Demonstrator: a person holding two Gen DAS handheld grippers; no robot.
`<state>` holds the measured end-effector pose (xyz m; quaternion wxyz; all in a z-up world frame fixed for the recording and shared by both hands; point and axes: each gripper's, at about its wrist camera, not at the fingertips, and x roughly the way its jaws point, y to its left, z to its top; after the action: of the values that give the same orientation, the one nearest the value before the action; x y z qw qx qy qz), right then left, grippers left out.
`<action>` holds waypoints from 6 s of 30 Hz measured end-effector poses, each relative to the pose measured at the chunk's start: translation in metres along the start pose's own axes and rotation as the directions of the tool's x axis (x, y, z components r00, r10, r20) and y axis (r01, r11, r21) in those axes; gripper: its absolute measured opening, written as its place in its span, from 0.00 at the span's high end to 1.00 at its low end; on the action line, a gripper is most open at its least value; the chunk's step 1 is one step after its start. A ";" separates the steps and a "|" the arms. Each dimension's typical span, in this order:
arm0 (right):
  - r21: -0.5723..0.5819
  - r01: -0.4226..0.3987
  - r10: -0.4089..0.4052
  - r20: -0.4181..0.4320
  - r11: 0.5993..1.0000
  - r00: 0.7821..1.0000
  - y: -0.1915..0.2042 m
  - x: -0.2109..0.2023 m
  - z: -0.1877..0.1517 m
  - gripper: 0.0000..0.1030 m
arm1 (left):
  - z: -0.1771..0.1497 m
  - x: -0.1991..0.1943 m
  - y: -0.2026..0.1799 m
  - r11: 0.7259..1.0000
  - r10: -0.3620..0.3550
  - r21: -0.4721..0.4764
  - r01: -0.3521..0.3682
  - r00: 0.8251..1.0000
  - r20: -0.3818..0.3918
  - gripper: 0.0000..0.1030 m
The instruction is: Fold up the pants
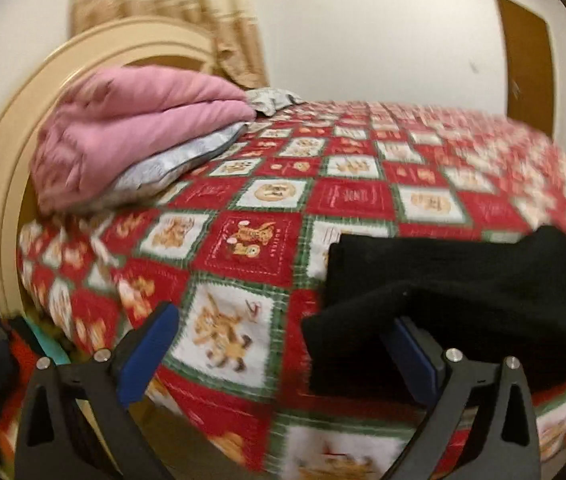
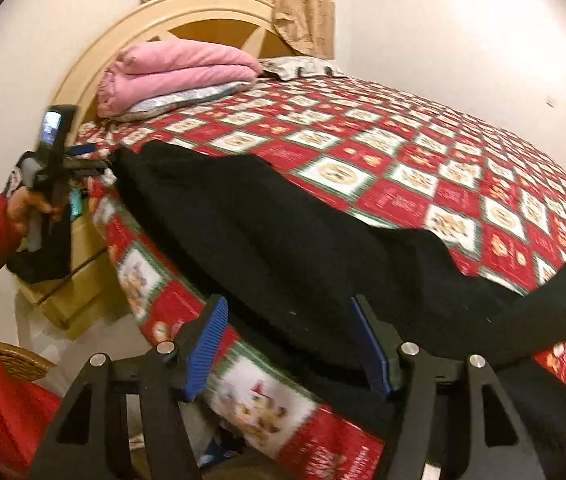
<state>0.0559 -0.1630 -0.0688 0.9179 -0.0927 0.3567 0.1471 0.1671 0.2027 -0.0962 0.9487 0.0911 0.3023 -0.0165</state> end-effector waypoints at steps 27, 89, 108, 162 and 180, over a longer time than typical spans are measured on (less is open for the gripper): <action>0.152 -0.159 0.156 0.033 0.975 0.987 -0.015 0.069 0.067 0.38 | -0.032 0.015 0.026 0.606 -0.450 -0.739 0.293 0.893 -0.015 0.40; 0.541 -0.562 0.673 -0.008 0.625 0.740 -0.038 0.247 0.126 0.82 | -0.046 -0.014 0.043 0.534 -0.450 -0.740 0.409 0.879 0.161 0.25; 0.209 -0.272 0.287 -0.043 0.939 0.957 -0.015 0.222 0.135 0.92 | -0.044 -0.007 0.031 0.662 -0.444 -0.671 0.334 0.896 0.007 0.47; -0.249 -0.363 0.353 -0.084 0.898 0.932 0.113 0.193 0.191 0.68 | -0.035 -0.014 0.009 0.821 -0.388 -0.491 0.292 0.915 -0.106 0.47; 0.029 -0.380 0.381 -0.101 0.924 0.919 0.116 0.276 0.209 0.95 | -0.062 -0.012 0.030 0.750 -0.426 -0.582 0.314 0.903 -0.063 0.47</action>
<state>0.3417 0.0595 -0.1123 0.8521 -0.0251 0.4165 0.3160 0.1244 0.2437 -0.1339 0.8771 -0.2507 0.3954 -0.1068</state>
